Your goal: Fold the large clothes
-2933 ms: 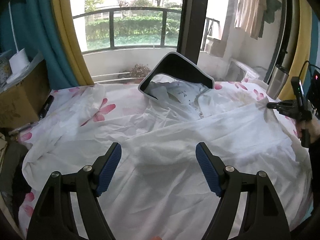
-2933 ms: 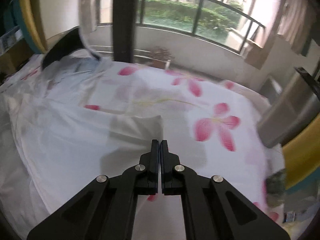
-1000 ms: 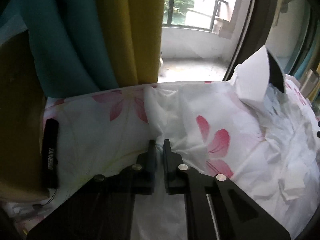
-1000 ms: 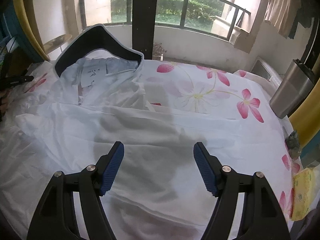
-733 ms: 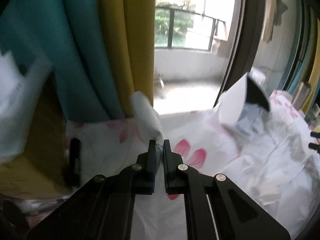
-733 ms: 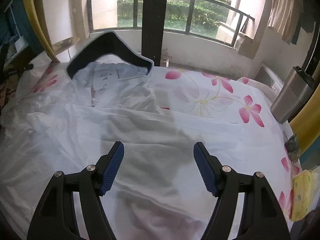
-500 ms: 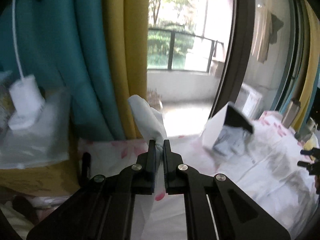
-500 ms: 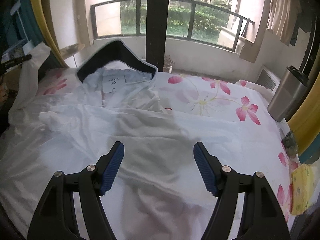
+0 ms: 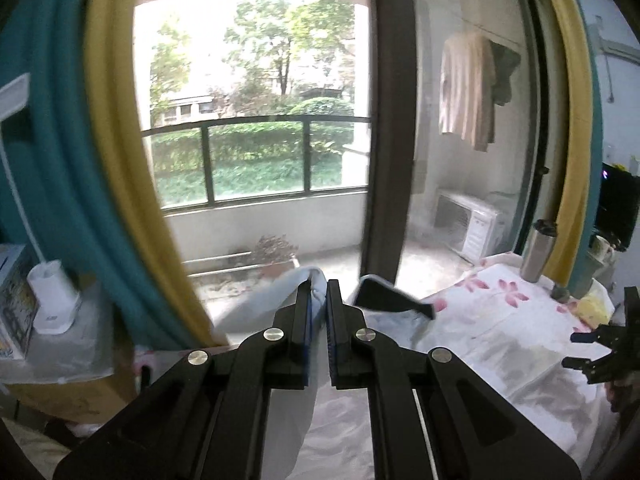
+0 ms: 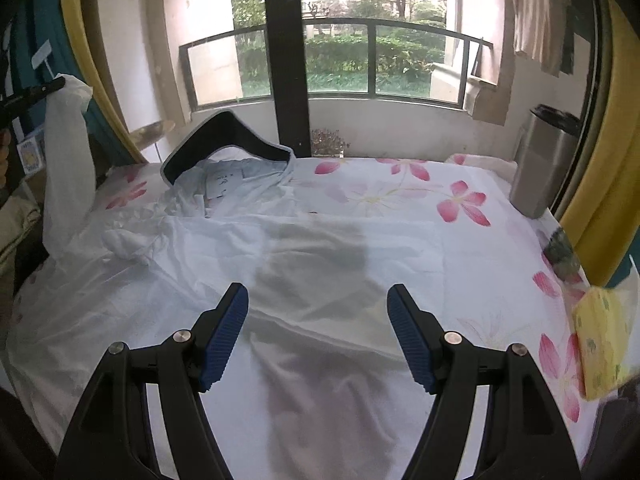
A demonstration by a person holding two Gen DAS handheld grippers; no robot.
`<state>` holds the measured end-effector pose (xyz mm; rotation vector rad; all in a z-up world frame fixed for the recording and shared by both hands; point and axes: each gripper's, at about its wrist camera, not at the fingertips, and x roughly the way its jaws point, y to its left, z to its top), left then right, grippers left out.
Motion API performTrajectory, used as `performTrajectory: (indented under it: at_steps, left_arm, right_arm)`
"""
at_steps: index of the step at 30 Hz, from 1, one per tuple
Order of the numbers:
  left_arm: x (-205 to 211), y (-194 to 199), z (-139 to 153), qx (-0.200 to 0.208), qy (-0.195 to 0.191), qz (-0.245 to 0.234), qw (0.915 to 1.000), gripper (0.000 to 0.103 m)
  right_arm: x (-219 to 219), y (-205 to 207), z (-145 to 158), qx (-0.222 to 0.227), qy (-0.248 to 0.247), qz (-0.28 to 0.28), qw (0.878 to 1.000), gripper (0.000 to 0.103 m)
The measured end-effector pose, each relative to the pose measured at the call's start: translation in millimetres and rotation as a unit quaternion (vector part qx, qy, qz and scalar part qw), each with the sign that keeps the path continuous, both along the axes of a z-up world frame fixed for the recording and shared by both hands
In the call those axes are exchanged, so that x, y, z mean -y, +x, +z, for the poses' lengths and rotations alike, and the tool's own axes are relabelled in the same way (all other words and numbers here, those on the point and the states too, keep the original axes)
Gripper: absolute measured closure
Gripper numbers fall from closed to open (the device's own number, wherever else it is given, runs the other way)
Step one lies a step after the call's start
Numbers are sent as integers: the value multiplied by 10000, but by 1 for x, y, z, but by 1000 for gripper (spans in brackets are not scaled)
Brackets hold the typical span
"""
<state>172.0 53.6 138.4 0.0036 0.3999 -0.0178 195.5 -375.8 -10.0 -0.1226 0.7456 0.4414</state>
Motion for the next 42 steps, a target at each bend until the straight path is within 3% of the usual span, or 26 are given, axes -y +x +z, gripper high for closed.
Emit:
performTrajectory:
  at_steps: [10,16,18,20,23,25,26,28,30,37,42]
  left_arm:
    - [92,38,-23,-198,30,-477,9987,95]
    - [139,62,-59,-428,-335,-881,9946,95]
    - [157,67,-74,-587,-480,-1177,9901,95]
    - [181,72,-98,-912,-747,-1600,9800,95]
    - [214,73,-136,-1582,-900,-2180,9588,73]
    - [226,67,-153,-1810,-1000,-2465,9468,47]
    - [229,63,-158,-1903,-1045,-2570,9417,47]
    - [225,50,-164,-1966,-1101,-2677,9368,47]
    - [210,39,-164,-1990,-1162,-2622,9371,47]
    - [104,4,-167,-1826,-1199,-1558,9633,47]
    - [27,-7,-192,-2030,-1372,-728,9668,47]
  right_arm:
    - [41,-5,-2,9,359,-134,9993,31]
    - [59,-5,-7,-46,421,-239,9988,31]
    - [65,-6,-7,-48,422,-298,9987,31]
    - [72,-6,-8,-57,407,-382,9984,31]
    - [80,-4,-10,-113,347,-547,9978,31]
    - [83,-3,-11,-148,315,-605,9976,31]
    - [83,-3,-11,-159,300,-607,9976,31]
    - [79,-1,-12,-195,226,-572,9979,31]
    - [72,2,-13,-232,156,-503,9983,31]
    - [5,38,-18,-350,-232,388,9984,31]
    - [-33,78,-32,-715,-249,712,9946,31]
